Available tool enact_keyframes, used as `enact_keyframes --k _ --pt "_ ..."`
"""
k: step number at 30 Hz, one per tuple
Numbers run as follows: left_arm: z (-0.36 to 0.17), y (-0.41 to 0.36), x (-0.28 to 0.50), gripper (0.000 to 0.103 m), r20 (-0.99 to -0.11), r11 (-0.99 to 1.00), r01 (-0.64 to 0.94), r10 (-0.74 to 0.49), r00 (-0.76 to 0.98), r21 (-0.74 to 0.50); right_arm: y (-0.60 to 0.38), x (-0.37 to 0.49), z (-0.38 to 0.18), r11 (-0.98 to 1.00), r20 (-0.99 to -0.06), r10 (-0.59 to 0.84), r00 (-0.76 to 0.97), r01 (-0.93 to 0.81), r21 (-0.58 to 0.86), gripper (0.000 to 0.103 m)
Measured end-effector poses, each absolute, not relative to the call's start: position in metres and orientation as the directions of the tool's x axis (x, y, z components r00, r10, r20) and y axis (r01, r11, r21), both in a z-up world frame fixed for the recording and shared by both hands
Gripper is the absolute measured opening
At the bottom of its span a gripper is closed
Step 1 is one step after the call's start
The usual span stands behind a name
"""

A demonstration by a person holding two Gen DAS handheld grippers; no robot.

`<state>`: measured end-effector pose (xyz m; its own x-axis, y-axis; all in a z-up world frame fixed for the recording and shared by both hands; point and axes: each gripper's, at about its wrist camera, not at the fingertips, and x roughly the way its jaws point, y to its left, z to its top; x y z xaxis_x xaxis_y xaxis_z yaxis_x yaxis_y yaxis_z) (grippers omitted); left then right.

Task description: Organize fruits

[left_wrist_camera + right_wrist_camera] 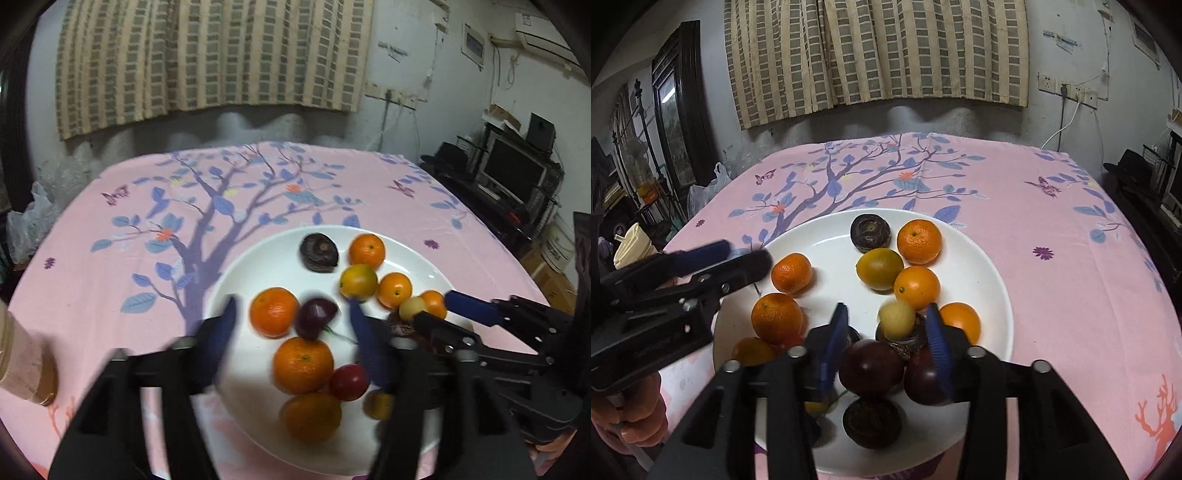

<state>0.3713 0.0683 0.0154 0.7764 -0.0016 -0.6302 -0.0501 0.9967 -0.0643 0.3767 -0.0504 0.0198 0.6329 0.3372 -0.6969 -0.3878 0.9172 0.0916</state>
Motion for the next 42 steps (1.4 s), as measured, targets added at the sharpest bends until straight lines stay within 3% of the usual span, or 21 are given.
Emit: enact_keyframes --k 1,5,8,14,19,24,42 --pt "0.019 0.068 0.363 0.088 -0.604 0.996 -0.075 0.029 0.796 -0.051 -0.051 0.374 0.022 0.917 -0.693 0.338 0.636 -0.390 0.090 0.053" --pt "0.028 0.067 0.338 0.098 -0.581 0.997 -0.073 0.037 0.813 -0.038 -0.059 0.354 0.032 0.915 -0.674 0.343 0.654 -0.396 0.081 0.075" --pt "0.026 0.071 0.317 0.098 -0.592 0.996 -0.077 0.036 0.805 -0.044 -0.069 0.336 0.031 0.914 -0.670 0.346 0.657 -0.398 0.082 0.086" --pt "0.010 0.082 0.271 0.098 -0.622 0.992 -0.122 0.087 0.778 -0.013 -0.094 0.293 0.019 0.921 -0.679 0.339 0.651 -0.376 0.098 0.095" --pt "0.002 0.090 0.241 0.098 -0.629 0.986 -0.167 0.113 0.769 -0.026 -0.106 0.266 0.006 0.924 -0.698 0.336 0.632 -0.363 0.116 0.096" --pt "-0.002 0.087 0.225 0.098 -0.614 0.985 -0.168 0.156 0.774 0.039 -0.104 0.253 0.006 0.930 -0.680 0.303 0.668 -0.363 0.058 0.096" --pt "-0.009 0.077 0.224 0.098 -0.642 0.991 -0.121 0.133 0.755 0.063 -0.091 0.243 0.008 0.915 -0.670 0.278 0.689 -0.403 -0.034 0.097"
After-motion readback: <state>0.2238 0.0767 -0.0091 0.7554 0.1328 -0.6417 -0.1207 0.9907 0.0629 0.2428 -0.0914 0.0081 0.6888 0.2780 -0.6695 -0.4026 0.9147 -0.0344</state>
